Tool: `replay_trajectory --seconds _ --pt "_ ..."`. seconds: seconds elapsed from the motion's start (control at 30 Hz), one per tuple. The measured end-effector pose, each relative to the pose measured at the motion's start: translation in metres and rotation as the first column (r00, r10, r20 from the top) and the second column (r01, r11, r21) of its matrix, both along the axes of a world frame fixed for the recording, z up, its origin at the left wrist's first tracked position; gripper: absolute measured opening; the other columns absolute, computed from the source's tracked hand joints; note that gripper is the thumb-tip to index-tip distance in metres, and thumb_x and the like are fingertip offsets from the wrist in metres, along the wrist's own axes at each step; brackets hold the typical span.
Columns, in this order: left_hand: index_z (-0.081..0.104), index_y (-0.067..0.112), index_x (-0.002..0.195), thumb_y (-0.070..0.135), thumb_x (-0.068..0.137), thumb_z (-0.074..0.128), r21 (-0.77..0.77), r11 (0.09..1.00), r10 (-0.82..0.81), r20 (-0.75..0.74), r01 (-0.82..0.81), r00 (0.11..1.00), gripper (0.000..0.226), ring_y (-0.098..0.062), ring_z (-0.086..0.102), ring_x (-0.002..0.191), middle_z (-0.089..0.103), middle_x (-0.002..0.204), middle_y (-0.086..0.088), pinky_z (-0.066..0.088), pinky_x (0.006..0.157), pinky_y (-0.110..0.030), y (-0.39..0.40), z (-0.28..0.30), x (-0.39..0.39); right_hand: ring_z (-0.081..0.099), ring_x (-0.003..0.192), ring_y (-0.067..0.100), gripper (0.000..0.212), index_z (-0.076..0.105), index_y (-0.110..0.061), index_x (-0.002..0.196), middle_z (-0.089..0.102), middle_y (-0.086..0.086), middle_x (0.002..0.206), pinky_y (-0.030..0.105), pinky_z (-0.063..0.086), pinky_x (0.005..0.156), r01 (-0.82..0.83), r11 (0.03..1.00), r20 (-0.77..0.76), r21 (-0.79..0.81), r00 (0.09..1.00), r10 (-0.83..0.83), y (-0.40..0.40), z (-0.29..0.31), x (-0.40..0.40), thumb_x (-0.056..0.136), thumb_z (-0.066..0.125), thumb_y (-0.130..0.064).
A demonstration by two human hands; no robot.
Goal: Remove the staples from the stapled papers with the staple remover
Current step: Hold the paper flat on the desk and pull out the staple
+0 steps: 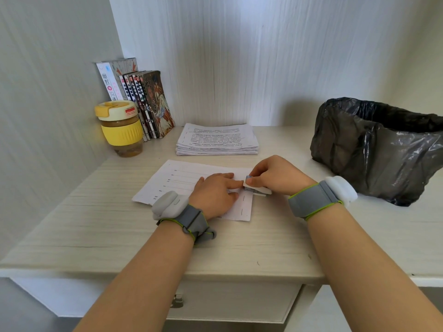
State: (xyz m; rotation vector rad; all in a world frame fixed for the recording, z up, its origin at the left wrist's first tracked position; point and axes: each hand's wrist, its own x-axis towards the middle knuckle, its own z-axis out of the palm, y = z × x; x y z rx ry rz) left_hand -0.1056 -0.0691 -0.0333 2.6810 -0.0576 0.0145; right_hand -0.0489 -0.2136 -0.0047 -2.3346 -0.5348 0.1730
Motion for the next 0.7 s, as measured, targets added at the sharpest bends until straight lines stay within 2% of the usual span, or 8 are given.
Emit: replay_trajectory --seconds 0.1,0.23,0.3,0.37,0.53,0.6,0.7 --pt "0.041 0.031 0.136 0.021 0.093 0.046 -0.055 0.998 0.027 0.016 -0.026 1.000 0.045 -0.016 0.023 0.141 0.030 0.151 0.004 0.011 0.117 -0.045 -0.0006 -0.0007 0.0001 0.047 0.059 0.006 0.015 0.071 -0.008 0.084 0.055 -0.006 0.062 0.020 0.038 0.056 0.020 1.000 -0.019 0.008 1.000 -0.020 0.0006 -0.0004 0.0014 0.076 0.071 -0.021" --pt "0.041 0.028 0.136 0.016 0.090 0.050 -0.156 0.987 0.054 0.065 -0.043 0.996 0.049 -0.016 0.032 0.137 0.038 0.147 0.004 0.016 0.117 -0.041 -0.0009 -0.0014 -0.0009 0.048 0.064 0.012 0.016 0.071 -0.007 0.084 0.055 -0.004 0.062 0.023 0.039 0.058 0.043 0.999 -0.029 0.002 0.999 -0.043 0.0022 -0.0002 0.0016 0.076 0.070 -0.020" --pt "0.045 0.027 0.134 0.012 0.090 0.049 -0.195 0.980 0.056 0.109 -0.034 0.992 0.047 -0.016 0.035 0.135 0.041 0.145 0.004 0.018 0.117 -0.033 -0.0016 -0.0013 -0.0006 0.047 0.061 0.011 0.016 0.070 -0.006 0.085 0.054 -0.004 0.061 0.024 0.039 0.058 0.055 0.998 -0.045 0.012 0.998 -0.054 0.0029 0.0001 0.0016 0.076 0.070 -0.019" --pt "0.050 0.023 0.131 0.007 0.090 0.047 -0.248 0.969 0.042 0.129 -0.009 0.991 0.045 -0.014 0.036 0.134 0.043 0.144 0.003 0.019 0.112 -0.019 -0.0033 -0.0004 -0.0004 0.046 0.060 0.010 0.016 0.070 -0.005 0.085 0.054 -0.004 0.061 0.024 0.039 0.060 0.065 0.998 -0.062 0.023 0.996 -0.063 0.0030 0.0006 0.0011 0.076 0.070 -0.018" --pt "0.054 0.017 0.128 -0.003 0.088 0.043 -0.294 0.955 -0.001 0.158 0.048 0.987 0.045 -0.012 0.037 0.133 0.043 0.143 0.003 0.017 0.098 -0.005 -0.0047 -0.0010 0.0000 0.046 0.066 0.017 0.018 0.070 0.001 0.085 0.053 0.005 0.066 0.026 0.038 0.065 0.094 0.994 -0.102 0.053 0.991 -0.089 0.0042 0.0014 -0.0001 0.074 0.070 -0.014" --pt "0.054 0.018 0.128 -0.005 0.088 0.042 -0.307 0.950 -0.002 0.155 0.050 0.988 0.048 -0.012 0.036 0.133 0.043 0.143 0.003 0.016 0.094 -0.003 -0.0051 -0.0017 0.0002 0.045 0.068 0.018 0.021 0.069 0.005 0.086 0.052 0.009 0.069 0.026 0.037 0.066 0.099 0.993 -0.119 0.061 0.989 -0.091 0.0046 0.0019 -0.0004 0.073 0.070 -0.011" --pt "0.055 0.020 0.127 -0.011 0.083 0.035 -0.351 0.936 0.034 0.130 0.014 0.991 0.058 -0.013 0.034 0.135 0.042 0.144 0.003 0.018 0.097 -0.007 -0.0053 -0.0022 0.0011 0.044 0.070 0.019 0.022 0.068 0.007 0.088 0.051 0.011 0.071 0.026 0.036 0.064 0.094 0.994 -0.114 0.054 0.990 -0.087 0.0053 0.0029 -0.0005 0.074 0.069 -0.010"
